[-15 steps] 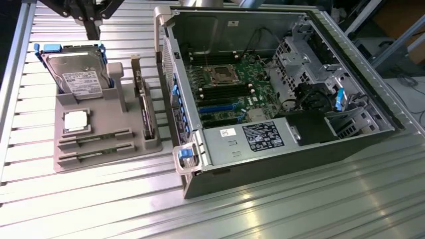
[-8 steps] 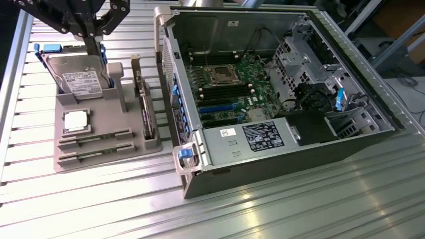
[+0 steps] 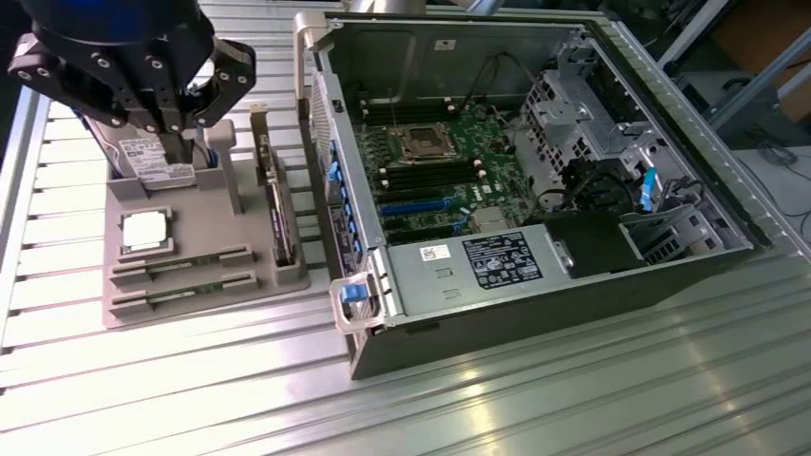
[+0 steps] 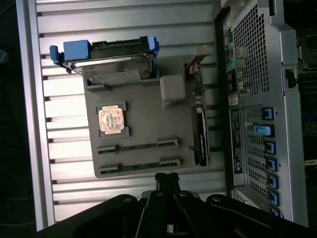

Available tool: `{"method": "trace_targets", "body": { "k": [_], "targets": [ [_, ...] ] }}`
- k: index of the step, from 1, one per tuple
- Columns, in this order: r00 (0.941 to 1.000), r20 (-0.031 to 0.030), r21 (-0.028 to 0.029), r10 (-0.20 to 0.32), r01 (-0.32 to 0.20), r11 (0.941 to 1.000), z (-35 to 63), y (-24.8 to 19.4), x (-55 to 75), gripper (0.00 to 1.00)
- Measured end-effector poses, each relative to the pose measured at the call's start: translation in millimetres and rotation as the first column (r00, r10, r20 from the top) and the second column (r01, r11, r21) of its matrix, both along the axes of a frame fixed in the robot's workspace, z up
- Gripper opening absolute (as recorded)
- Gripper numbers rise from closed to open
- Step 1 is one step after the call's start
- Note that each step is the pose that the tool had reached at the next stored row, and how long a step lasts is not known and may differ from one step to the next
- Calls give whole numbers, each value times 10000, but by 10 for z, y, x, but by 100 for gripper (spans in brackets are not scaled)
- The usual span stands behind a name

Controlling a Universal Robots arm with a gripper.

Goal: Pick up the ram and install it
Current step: 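Reach for the ram, then pick up the ram and move it above insertion slot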

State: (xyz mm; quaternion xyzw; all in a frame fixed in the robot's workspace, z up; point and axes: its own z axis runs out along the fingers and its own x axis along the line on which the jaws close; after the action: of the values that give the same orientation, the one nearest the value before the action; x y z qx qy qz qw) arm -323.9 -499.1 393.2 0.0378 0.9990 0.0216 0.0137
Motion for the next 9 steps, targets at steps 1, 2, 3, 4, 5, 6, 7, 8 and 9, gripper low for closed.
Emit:
{"method": "trace_targets", "body": {
  "k": [1,2,3,4,5,6,7,8,9],
  "targets": [
    [10000,2,1,-2,2,10000,-1,-59,-1,10],
    [10000,1,-1,-1,1,10000,-1,-110,0,10],
    [10000,0,-1,-1,1,10000,-1,-130,0,10],
    [10000,0,-2,-1,1,10000,-1,-141,-1,10],
    [10000,0,-2,-2,2,10000,0,-141,-1,10],
    [10000,0,-1,-1,1,10000,0,-141,0,10],
    [10000,1,-1,-1,1,10000,-1,-141,0,10],
    [10000,1,-9,31,-31,10000,-1,-142,0,10],
    [9985,1,-31,544,-544,9985,-1,-142,-1,10]
  ]
}}
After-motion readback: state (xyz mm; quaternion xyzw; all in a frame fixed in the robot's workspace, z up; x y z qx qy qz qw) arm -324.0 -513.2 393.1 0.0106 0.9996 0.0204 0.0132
